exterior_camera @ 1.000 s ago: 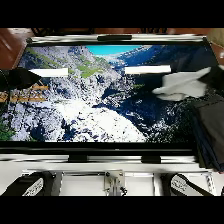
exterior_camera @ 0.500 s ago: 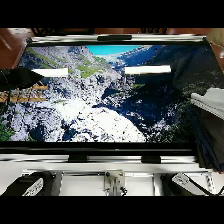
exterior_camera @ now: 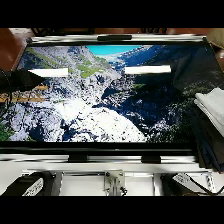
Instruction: Fold the shirts.
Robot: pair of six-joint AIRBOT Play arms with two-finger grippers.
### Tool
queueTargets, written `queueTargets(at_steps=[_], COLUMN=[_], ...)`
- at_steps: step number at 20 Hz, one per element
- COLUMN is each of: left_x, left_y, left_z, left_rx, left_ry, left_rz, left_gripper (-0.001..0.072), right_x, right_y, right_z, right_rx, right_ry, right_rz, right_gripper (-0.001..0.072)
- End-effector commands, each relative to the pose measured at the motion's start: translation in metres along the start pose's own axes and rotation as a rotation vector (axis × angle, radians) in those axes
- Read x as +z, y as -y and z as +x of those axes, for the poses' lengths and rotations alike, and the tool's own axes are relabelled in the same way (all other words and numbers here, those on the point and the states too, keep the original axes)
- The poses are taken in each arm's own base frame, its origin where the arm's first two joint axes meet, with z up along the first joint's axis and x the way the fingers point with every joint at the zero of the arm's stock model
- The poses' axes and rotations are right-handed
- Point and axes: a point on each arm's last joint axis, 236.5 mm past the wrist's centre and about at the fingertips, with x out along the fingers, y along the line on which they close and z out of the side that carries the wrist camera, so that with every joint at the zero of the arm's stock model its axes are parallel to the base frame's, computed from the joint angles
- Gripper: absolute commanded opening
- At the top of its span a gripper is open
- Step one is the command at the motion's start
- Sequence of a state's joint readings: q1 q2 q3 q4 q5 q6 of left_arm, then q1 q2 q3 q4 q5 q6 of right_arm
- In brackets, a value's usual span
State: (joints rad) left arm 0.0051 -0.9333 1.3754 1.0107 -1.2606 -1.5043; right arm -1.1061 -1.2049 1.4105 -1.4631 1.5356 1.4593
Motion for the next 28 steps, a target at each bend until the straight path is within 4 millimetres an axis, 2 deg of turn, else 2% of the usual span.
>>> queueTargets(at_steps=[1,2,3,4,6,8,10,11,12,13,14,15,16,17,18,19,20,21,23,26,28], left_x=[-0.002,0.000,0.004,0.008,0.011,0.008,0.002,-0.004,-0.013,-0.024,-0.035,-0.043,-0.052,-0.060,-0.070,-0.080,-0.091,-0.106,-0.144,-0.185,-0.191], left_y=[0.000,0.000,-0.001,-0.002,-0.004,-0.012,-0.031,-0.043,-0.056,-0.069,-0.086,-0.100,-0.111,-0.114,-0.114,-0.115,-0.115,-0.111,-0.097,-0.101,-0.106], left_z=[0.000,0.000,0.001,0.002,0.005,0.011,0.022,0.027,0.032,0.036,0.037,0.037,0.040,0.046,0.054,0.060,0.063,0.065,0.067,0.059,0.053], left_rx=[-0.002,0.000,0.002,0.003,0.005,0.025,0.101,0.158,0.229,0.309,0.411,0.506,0.576,0.590,0.586,0.592,0.591,0.561,0.465,0.435,0.437], left_ry=[-0.007,-0.001,0.013,0.028,0.037,0.012,-0.034,-0.083,-0.157,-0.241,-0.337,-0.416,-0.485,-0.534,-0.568,-0.589,-0.616,-0.661,-0.742,-0.720,-0.666], left_rz=[-0.001,-0.001,-0.002,-0.004,-0.002,0.022,0.055,0.092,0.144,0.195,0.251,0.294,0.324,0.327,0.284,0.201,0.152,0.135,0.107,0.096,0.086], left_gripper=[0.0030,0.0030,0.0030,0.0030,0.0028,0.0028,0.0026,0.0026,0.0026,0.0026,0.0026,0.0027,0.0028,0.0043,0.0206,0.0525,0.0720,0.0720,0.0720,0.0720,0.0720], right_x=[-0.023,-0.022,-0.020,-0.015,0.009,0.049,0.090,0.101,0.099,0.085,0.060,0.029,-0.008,-0.043,-0.084,-0.127,-0.168,-0.205,-0.247,-0.277,-0.277], right_y=[0.018,0.016,0.009,0.004,-0.006,-0.023,-0.072,-0.112,-0.155,-0.202,-0.246,-0.282,-0.312,-0.333,-0.353,-0.369,-0.378,-0.383,-0.380,-0.376,-0.376], right_z=[0.027,0.028,0.026,0.020,-0.007,-0.057,-0.126,-0.163,-0.192,-0.210,-0.211,-0.199,-0.178,-0.154,-0.126,-0.102,-0.080,-0.060,-0.031,-0.003,0.003], right_rx=[-0.060,-0.052,-0.021,0.000,0.030,0.069,0.156,0.239,0.327,0.411,0.466,0.486,0.466,0.427,0.402,0.399,0.397,0.383,0.311,0.275,0.274], right_ry=[-0.080,-0.076,-0.069,-0.052,0.038,0.229,0.499,0.629,0.711,0.746,0.713,0.635,0.530,0.425,0.292,0.149,0.003,-0.127,-0.223,-0.245,-0.242], right_rz=[0.094,0.120,0.116,0.120,0.132,0.112,0.010,-0.058,-0.134,-0.227,-0.330,-0.426,-0.529,-0.622,-0.715,-0.801,-0.874,-0.936,-1.012,-1.059,-1.054], right_gripper=[0.0214,0.0533,0.0603,0.0603,0.0602,0.0600,0.0599,0.0599,0.0598,0.0598,0.0597,0.0597,0.0597,0.0597,0.0598,0.0598,0.0598,0.0598,0.0598,0.0598,0.0598])
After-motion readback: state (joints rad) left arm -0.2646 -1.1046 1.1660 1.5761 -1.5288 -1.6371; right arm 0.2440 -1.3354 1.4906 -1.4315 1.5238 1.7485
